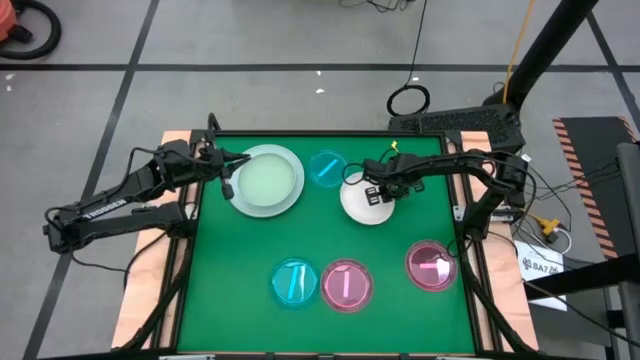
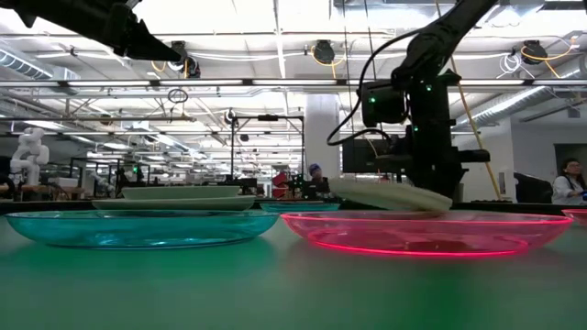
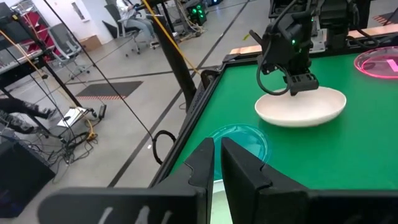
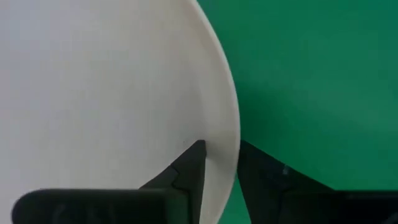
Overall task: Stack plastic plates
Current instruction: Stack the white plate on top of the green plate
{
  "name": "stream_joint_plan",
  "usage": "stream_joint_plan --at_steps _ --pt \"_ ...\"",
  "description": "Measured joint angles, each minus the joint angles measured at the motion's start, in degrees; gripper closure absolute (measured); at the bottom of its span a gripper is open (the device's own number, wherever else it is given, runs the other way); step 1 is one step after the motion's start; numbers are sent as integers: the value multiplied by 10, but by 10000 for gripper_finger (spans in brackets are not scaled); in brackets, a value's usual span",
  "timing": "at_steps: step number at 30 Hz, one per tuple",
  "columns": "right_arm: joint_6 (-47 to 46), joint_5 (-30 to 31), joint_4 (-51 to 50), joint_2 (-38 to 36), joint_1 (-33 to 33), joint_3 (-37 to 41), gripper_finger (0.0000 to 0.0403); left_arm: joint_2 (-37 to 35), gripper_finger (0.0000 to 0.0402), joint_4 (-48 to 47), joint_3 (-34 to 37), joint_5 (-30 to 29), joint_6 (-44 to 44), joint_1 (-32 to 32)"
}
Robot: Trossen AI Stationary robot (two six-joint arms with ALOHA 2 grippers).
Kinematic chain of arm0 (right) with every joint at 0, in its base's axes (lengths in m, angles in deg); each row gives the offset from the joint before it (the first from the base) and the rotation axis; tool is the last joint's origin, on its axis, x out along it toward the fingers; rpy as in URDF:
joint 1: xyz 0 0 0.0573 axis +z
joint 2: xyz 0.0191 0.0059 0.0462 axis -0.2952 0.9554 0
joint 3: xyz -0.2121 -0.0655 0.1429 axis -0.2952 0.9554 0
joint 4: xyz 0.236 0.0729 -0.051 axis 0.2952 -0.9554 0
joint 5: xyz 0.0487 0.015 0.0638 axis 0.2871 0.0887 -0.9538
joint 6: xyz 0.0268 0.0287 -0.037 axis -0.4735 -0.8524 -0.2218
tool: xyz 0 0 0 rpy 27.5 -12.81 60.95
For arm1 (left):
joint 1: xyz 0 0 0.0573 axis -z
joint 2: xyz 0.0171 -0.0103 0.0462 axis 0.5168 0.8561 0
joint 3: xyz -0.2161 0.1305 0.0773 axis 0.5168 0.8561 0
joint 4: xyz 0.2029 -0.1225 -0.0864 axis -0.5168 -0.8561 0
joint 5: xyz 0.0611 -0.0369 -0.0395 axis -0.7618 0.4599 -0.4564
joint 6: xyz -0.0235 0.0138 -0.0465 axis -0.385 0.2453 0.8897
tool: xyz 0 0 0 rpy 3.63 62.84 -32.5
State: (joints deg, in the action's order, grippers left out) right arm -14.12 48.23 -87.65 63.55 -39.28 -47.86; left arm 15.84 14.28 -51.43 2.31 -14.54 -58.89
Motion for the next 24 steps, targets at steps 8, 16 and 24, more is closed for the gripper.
stream_joint_plan --at_steps 8,16,24 --pt "-3 1 34 -3 0 1 384 0 364 0 0 0 0 0" --pt "-18 -18 29 -37 -4 4 396 0 364 0 0 0 0 0" --pt "-65 -14 89 -134 1 3 399 0 364 5 0 0 0 0"
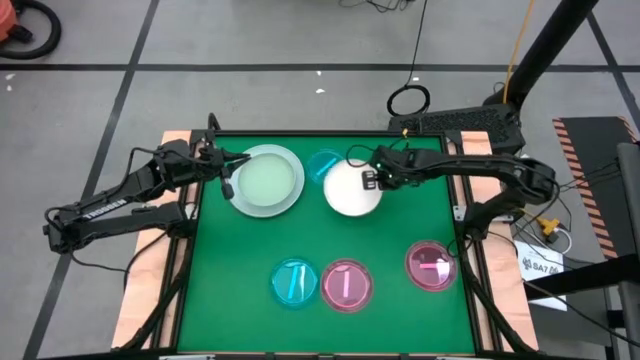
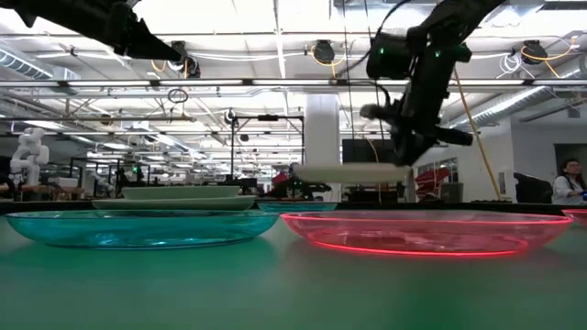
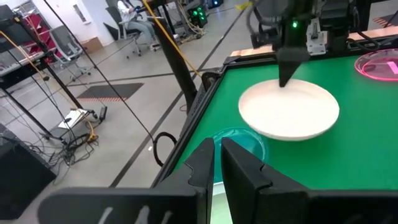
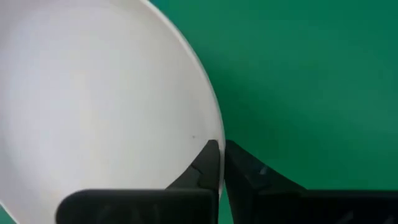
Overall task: Stack plastic plates
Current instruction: Stack the white plate on top of the green plate
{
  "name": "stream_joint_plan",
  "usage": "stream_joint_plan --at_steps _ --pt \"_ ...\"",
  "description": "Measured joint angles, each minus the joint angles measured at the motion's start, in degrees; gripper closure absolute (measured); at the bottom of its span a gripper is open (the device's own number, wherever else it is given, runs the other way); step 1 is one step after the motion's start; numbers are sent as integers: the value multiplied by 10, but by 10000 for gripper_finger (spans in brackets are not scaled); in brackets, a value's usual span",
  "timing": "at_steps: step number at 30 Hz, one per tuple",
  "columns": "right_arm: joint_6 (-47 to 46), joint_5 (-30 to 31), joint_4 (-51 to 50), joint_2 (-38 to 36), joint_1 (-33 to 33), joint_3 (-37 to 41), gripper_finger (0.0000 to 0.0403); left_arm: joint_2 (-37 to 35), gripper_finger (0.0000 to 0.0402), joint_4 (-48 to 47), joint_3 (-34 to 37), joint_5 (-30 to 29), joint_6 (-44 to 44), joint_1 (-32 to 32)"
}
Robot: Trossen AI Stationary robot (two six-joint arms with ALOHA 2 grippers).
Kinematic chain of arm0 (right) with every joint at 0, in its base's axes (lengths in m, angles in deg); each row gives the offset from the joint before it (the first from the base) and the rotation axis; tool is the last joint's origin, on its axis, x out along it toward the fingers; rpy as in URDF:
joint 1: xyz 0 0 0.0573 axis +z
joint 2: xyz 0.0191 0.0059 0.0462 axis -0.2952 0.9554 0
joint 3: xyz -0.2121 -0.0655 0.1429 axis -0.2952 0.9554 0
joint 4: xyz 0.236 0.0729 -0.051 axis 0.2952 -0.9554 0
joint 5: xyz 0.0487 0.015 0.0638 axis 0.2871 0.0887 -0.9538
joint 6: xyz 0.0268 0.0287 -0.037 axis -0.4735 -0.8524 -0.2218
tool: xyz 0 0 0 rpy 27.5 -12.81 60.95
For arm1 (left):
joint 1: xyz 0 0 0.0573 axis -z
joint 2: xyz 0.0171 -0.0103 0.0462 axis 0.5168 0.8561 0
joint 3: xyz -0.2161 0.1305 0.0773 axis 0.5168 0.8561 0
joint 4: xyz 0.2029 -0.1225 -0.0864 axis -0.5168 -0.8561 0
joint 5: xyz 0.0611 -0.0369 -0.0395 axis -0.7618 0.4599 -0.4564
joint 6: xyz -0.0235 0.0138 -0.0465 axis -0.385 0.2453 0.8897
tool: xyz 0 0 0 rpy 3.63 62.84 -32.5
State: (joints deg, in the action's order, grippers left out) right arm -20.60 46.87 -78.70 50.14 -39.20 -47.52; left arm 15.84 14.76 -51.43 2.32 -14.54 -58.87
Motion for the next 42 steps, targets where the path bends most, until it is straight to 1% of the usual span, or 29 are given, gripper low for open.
stream_joint_plan --at_steps 6,9,11,18,21,24,28,32,38,42 --pt "-6 -1 107 -5 19 0 401 0 364 6 0 0 0 0" --pt "-6 -1 186 11 22 -1 401 0 364 8 0 0 0 0" --pt "1 -2 215 27 22 -10 401 0 364 9 0 0 -2 0" --pt "64 -2 191 125 22 -136 401 0 364 25 0 0 -4 0" --pt "92 -16 144 173 18 -208 401 0 364 26 -1 0 -6 0" --pt "117 -17 96 227 11 -283 401 0 364 28 -4 0 -7 0" --pt "145 -32 61 293 0 -377 401 0 364 30 -4 0 -9 0" --pt "158 -48 38 354 -9 -466 401 0 364 38 -4 0 -10 0" --pt "164 -48 12 439 -14 -585 401 0 364 48 -4 0 -15 0" --pt "163 -48 3 487 -13 -646 401 -7 364 57 -4 0 -26 0"
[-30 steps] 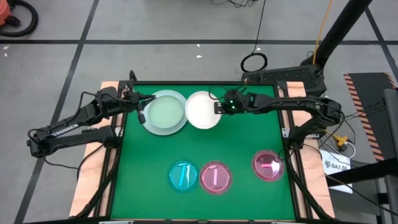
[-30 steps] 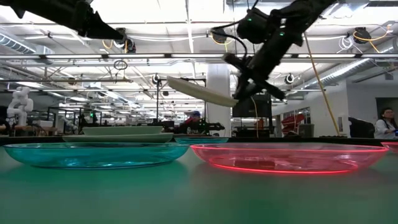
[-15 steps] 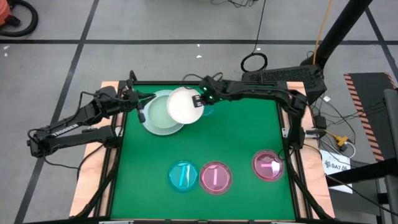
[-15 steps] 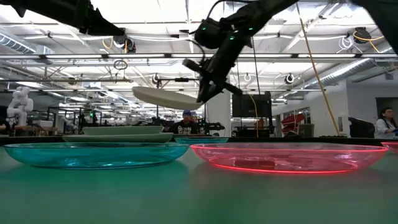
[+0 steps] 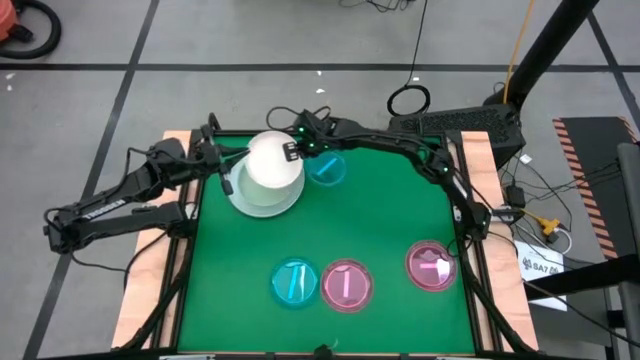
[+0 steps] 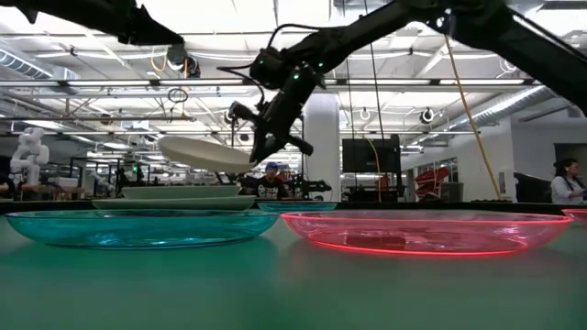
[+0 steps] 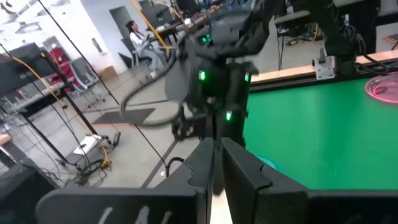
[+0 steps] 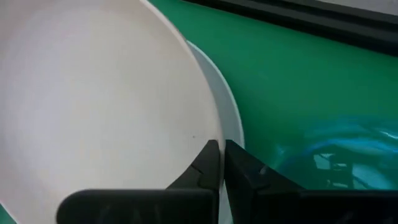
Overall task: Stack plastic plates
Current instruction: Stack the white plate on top of the green plate
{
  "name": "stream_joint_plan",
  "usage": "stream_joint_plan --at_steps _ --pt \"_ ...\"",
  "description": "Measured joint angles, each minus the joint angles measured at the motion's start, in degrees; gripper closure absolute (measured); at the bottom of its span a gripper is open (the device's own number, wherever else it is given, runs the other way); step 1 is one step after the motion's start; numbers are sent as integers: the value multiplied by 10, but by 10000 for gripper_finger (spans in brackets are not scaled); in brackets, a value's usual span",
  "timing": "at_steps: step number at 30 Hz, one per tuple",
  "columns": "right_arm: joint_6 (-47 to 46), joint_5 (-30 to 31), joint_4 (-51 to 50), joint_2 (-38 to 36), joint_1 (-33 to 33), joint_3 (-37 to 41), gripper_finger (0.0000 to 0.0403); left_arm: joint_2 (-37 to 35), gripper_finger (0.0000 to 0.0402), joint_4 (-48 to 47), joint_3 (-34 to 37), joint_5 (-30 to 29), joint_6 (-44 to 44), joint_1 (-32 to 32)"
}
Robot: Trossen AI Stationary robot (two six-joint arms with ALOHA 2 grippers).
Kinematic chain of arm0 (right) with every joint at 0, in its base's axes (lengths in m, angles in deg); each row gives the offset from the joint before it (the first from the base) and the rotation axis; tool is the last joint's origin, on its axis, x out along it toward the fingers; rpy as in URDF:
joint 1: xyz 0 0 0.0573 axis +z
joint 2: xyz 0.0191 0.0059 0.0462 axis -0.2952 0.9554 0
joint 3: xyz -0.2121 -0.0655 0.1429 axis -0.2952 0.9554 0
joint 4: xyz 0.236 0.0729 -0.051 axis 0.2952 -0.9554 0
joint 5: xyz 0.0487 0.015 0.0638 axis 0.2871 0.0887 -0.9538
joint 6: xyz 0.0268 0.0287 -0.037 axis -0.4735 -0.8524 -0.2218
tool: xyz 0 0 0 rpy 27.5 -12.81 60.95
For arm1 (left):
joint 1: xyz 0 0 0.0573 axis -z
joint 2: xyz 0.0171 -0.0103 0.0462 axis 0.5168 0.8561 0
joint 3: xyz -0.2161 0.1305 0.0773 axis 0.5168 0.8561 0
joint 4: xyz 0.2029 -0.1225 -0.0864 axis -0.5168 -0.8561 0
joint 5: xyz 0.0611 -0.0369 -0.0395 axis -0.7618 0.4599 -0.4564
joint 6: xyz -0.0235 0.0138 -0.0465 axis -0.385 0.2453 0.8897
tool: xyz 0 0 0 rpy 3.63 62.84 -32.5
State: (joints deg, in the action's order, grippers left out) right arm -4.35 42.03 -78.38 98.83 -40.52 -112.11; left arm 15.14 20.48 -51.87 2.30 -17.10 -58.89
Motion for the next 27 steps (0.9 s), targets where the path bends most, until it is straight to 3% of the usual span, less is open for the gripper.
stream_joint_plan --at_steps 8,17,27 --pt "-6 2 9 62 22 -70 401 -35 364 9 0 0 -3 0" --pt "2 21 -16 73 35 -77 401 -78 364 12 0 0 -7 0" --pt "-4 34 -15 73 43 -77 346 -82 364 27 0 0 -9 0"
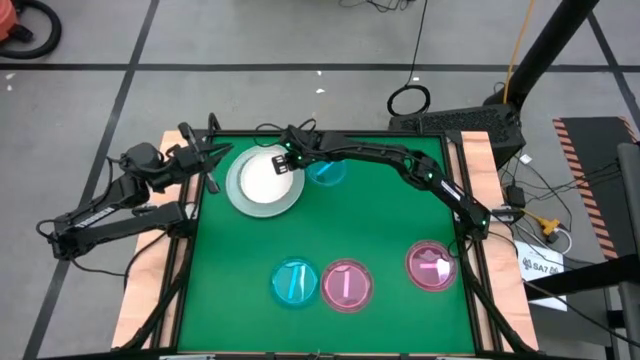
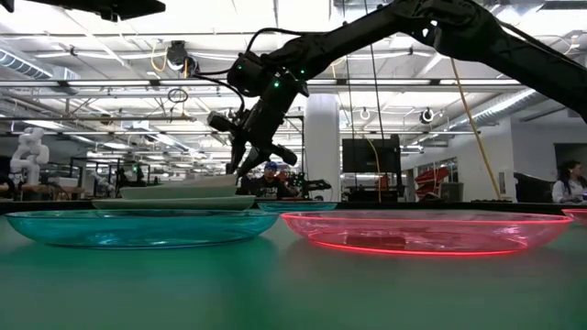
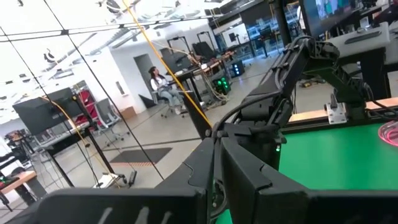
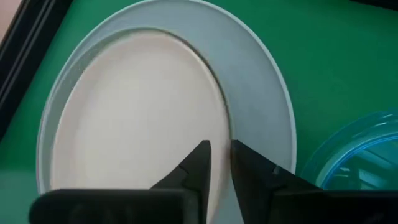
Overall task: Stack plastic plates
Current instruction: Stack the white plate on top of the green plate, then stack the top blue plate on top of the white plate
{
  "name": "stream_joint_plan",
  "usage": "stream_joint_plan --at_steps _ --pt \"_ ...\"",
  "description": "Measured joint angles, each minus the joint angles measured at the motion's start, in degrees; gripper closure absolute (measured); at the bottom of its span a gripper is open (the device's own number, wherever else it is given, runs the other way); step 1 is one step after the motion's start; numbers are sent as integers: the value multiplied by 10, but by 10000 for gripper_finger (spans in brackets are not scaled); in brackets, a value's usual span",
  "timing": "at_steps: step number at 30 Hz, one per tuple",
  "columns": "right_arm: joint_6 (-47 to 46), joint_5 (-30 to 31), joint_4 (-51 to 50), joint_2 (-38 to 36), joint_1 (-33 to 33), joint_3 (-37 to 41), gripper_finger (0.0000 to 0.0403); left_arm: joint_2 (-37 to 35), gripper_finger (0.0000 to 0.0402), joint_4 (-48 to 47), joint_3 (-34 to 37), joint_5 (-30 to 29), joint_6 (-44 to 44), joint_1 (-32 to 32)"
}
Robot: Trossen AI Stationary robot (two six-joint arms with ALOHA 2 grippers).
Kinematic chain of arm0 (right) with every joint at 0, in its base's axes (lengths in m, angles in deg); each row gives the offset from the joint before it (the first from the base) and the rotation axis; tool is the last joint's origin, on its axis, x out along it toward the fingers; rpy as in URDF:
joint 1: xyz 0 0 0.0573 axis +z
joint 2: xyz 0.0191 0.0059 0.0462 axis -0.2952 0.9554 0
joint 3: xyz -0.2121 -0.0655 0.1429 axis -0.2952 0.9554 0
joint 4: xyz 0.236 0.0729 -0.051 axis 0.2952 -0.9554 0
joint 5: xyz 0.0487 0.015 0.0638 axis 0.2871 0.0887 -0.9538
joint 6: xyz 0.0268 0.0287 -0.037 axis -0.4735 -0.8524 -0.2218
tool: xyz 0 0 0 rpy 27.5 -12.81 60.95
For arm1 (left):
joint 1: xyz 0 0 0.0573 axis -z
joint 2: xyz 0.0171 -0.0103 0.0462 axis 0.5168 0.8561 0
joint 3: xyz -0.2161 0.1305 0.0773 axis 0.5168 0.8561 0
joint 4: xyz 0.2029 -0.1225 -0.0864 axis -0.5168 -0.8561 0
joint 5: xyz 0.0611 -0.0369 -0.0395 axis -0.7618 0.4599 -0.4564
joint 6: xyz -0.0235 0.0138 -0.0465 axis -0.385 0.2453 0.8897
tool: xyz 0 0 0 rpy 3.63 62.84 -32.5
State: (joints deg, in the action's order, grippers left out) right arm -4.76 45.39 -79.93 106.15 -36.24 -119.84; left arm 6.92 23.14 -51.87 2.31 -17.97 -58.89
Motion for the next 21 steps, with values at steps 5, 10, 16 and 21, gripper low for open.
stream_joint_plan --at_steps 5,10,16,21 --pt "0 7 11 0 1 0 324 0 364 -4 0 0 4 0" --pt "16 16 14 -5 2 0 318 0 364 -16 0 0 9 0" --pt "55 14 -48 -31 4 0 317 0 364 -20 0 0 24 0" --pt "122 14 -164 -64 8 0 317 0 364 -33 0 0 26 2"
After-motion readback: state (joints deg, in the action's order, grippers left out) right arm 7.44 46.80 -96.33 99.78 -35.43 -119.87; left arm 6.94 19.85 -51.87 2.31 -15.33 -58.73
